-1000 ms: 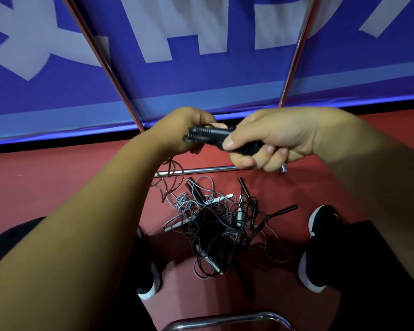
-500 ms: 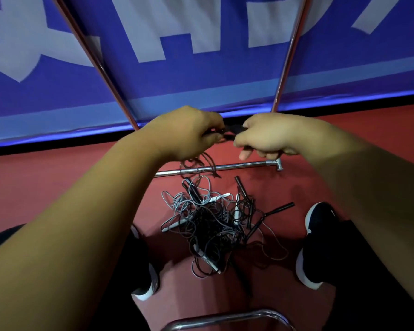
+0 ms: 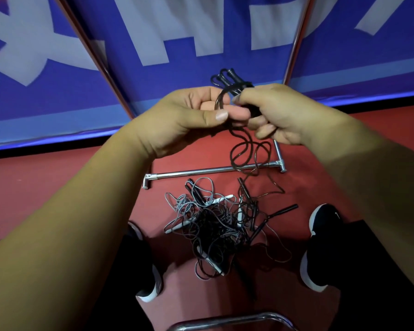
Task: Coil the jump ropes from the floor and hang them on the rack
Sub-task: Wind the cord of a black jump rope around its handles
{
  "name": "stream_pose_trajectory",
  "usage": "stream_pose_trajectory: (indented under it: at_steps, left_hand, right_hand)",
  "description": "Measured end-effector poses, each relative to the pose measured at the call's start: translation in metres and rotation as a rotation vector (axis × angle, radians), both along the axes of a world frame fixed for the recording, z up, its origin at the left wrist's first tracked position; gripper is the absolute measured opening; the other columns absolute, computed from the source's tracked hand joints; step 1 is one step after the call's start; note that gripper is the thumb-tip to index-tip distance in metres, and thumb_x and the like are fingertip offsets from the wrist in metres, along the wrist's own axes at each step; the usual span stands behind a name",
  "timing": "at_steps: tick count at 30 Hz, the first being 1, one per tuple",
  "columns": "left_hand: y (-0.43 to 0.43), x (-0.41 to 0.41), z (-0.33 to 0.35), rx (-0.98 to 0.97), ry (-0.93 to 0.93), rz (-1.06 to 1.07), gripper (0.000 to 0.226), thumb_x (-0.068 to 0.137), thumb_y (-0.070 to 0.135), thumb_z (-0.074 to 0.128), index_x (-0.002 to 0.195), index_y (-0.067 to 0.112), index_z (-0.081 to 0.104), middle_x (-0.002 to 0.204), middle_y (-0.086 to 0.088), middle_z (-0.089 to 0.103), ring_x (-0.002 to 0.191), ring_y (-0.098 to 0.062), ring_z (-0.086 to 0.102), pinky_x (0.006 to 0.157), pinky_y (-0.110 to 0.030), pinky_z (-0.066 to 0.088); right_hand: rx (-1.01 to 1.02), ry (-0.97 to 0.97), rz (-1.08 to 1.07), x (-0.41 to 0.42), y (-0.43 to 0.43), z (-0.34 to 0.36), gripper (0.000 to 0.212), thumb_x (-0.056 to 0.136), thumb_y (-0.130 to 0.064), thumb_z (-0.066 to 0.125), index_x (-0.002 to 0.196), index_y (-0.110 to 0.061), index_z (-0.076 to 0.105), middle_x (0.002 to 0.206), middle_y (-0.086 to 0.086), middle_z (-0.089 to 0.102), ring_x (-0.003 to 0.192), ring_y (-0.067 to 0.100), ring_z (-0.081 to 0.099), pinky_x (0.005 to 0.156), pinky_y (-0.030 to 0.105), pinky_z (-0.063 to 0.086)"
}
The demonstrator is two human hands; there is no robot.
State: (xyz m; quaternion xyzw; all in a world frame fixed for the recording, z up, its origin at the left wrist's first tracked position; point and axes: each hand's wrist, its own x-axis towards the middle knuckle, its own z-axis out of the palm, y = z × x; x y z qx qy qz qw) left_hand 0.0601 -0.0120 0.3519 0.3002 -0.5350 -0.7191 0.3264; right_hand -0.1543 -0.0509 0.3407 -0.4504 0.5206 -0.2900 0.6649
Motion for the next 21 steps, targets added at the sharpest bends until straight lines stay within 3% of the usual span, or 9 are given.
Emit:
stream_pose_trajectory:
  at_steps: [2, 5, 8, 11, 13, 16, 19, 21]
  left_hand:
    - [0.002, 0.001, 0.005, -0.053, -0.124, -0.022, 0.022, 0.088, -0.002, 0.070, 0.099, 0.016, 0.072, 0.111, -0.013, 0.078, 0.107, -0.033, 0.072, 0.098, -0.042, 0.053]
    - [0.002, 0.001, 0.011, -0.121, -0.433, 0.023, 0.023, 0.089, -0.003, 0.075, 0.101, 0.006, 0.058, 0.105, -0.013, 0.079, 0.083, -0.023, 0.076, 0.073, -0.038, 0.059]
    - [0.005, -0.004, 0.011, -0.252, -0.815, 0.054, 0.027, 0.088, 0.007, 0.082, 0.100, 0.006, 0.058, 0.088, -0.006, 0.080, 0.077, -0.026, 0.078, 0.069, -0.053, 0.064]
    - [0.007, -0.010, 0.006, -0.408, -1.071, 0.253, 0.019, 0.086, 0.007, 0.073, 0.096, 0.013, 0.058, 0.071, -0.004, 0.077, 0.057, -0.023, 0.075, 0.054, -0.050, 0.063]
    - [0.006, -0.013, 0.003, -0.388, -1.043, 0.421, 0.015, 0.088, 0.004, 0.063, 0.099, 0.008, 0.054, 0.069, -0.008, 0.076, 0.052, -0.024, 0.074, 0.050, -0.049, 0.062]
    - [0.001, -0.011, 0.005, -0.132, -0.721, 0.540, 0.017, 0.097, 0.005, 0.064, 0.106, 0.000, 0.051, 0.076, -0.022, 0.075, 0.067, -0.035, 0.077, 0.059, -0.049, 0.065]
    - [-0.004, 0.001, 0.012, 0.113, -0.357, 0.393, 0.020, 0.099, 0.011, 0.070, 0.107, 0.008, 0.052, 0.092, -0.024, 0.073, 0.098, -0.040, 0.077, 0.076, -0.042, 0.065]
    - [-0.005, 0.012, 0.014, 0.140, -0.254, 0.205, 0.019, 0.096, 0.008, 0.069, 0.105, 0.011, 0.053, 0.107, -0.020, 0.075, 0.105, -0.035, 0.072, 0.081, -0.038, 0.060]
  right_hand:
    - [0.054, -0.081, 0.032, -0.005, 0.000, 0.006, 0.013, 0.092, -0.027, 0.057, 0.099, -0.017, 0.056, 0.072, -0.002, 0.051, 0.053, 0.009, 0.022, 0.039, 0.019, 0.013]
    - [0.113, -0.152, 0.055, -0.013, -0.001, 0.011, 0.030, 0.093, -0.046, 0.051, 0.093, -0.017, 0.057, 0.076, -0.001, 0.048, 0.059, 0.013, 0.016, 0.044, 0.020, 0.009]
    - [0.108, -0.126, 0.050, -0.012, 0.001, 0.008, 0.036, 0.097, -0.056, 0.054, 0.092, -0.020, 0.056, 0.076, -0.002, 0.049, 0.057, 0.011, 0.018, 0.041, 0.020, 0.011]
    - [0.059, -0.066, 0.013, -0.005, 0.003, 0.001, 0.035, 0.102, -0.054, 0.059, 0.105, -0.018, 0.056, 0.074, -0.004, 0.051, 0.053, 0.009, 0.022, 0.038, 0.019, 0.014]
    - [0.015, -0.053, -0.009, -0.002, 0.003, -0.002, 0.035, 0.103, -0.051, 0.061, 0.109, -0.017, 0.056, 0.073, -0.004, 0.053, 0.053, 0.010, 0.024, 0.039, 0.019, 0.016]
    - [-0.069, -0.017, -0.034, 0.002, 0.005, -0.003, 0.030, 0.105, -0.049, 0.060, 0.106, -0.019, 0.057, 0.073, -0.003, 0.055, 0.053, 0.011, 0.027, 0.043, 0.020, 0.018]
    - [-0.124, 0.010, -0.072, 0.001, 0.005, -0.003, 0.030, 0.106, -0.048, 0.059, 0.108, -0.018, 0.058, 0.075, -0.003, 0.056, 0.052, 0.012, 0.029, 0.045, 0.022, 0.019]
    - [-0.133, 0.006, -0.087, -0.002, 0.003, -0.002, 0.031, 0.106, -0.047, 0.059, 0.109, -0.017, 0.059, 0.075, -0.002, 0.056, 0.052, 0.011, 0.029, 0.044, 0.022, 0.020]
